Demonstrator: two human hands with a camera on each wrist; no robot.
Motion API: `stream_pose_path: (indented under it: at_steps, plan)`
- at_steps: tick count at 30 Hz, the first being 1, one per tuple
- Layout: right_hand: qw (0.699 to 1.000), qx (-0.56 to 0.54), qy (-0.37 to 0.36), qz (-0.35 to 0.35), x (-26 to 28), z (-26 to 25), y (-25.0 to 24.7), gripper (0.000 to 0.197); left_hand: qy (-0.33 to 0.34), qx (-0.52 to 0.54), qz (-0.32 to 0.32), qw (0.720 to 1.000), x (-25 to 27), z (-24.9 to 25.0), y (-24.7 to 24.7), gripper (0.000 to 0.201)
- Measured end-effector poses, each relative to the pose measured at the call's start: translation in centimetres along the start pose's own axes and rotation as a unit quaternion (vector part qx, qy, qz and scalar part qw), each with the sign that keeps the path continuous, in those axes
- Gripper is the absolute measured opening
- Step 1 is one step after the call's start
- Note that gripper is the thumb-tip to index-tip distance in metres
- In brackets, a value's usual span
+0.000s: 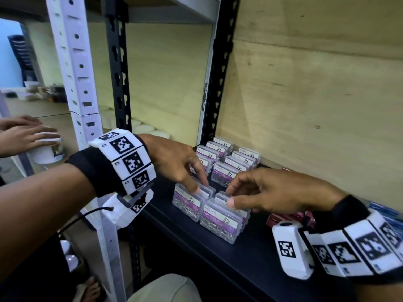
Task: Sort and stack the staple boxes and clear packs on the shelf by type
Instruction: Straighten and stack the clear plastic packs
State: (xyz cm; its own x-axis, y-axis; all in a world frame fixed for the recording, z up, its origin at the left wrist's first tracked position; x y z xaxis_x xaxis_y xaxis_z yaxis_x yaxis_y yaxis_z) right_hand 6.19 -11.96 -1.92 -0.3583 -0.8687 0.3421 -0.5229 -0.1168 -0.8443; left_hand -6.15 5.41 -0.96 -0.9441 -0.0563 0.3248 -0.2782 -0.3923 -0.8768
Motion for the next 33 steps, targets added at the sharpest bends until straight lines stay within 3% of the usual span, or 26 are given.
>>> stream_pose_path:
  at_steps: [5, 18, 25, 29, 33]
  plan:
    - [0.998, 0.051, 0.025, -0.021, 0.1, 0.0, 0.2, 0.060, 0.017, 0.031, -0.001, 0.999, 0.0, -0.6, 0.6, 0.049]
    - [0.998, 0.049, 0.014, -0.022, -0.4, 0.0, 0.0, 0.050, 0.029, 0.059, 0.013, 0.998, 0.2, -1.0, 0.0, 0.052]
    - [0.998, 0.029, 0.015, 0.054, -2.9, -0.6, -4.0, 0.025, 0.007, -0.038, 0.192, 0.981, -2.4, -2.5, -3.9, 0.025]
    - [0.992, 0.081, 0.039, 0.084, -5.7, -0.9, -5.5, 0.027, -0.002, -0.083, 0.177, 0.981, -5.0, -4.0, -4.5, 0.019]
    - [0.989, 0.127, 0.072, 0.037, -7.7, -0.9, -5.0, 0.032, -0.003, -0.087, 0.165, 0.982, -6.5, -5.2, -4.5, 0.020]
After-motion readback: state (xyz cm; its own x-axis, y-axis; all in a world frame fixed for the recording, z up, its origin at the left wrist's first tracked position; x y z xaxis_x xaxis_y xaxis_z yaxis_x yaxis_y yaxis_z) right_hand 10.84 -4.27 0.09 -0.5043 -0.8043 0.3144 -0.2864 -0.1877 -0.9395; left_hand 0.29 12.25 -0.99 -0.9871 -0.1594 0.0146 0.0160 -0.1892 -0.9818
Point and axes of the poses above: each hand's wrist, its own x-axis away from the middle knuckle, its own y-axis out of the palm, z = x × y, the point moved 2 cm from there along -x, towards the middle knuckle, and after that the axes turned 9 degrees about y, right-handed, at the moved point
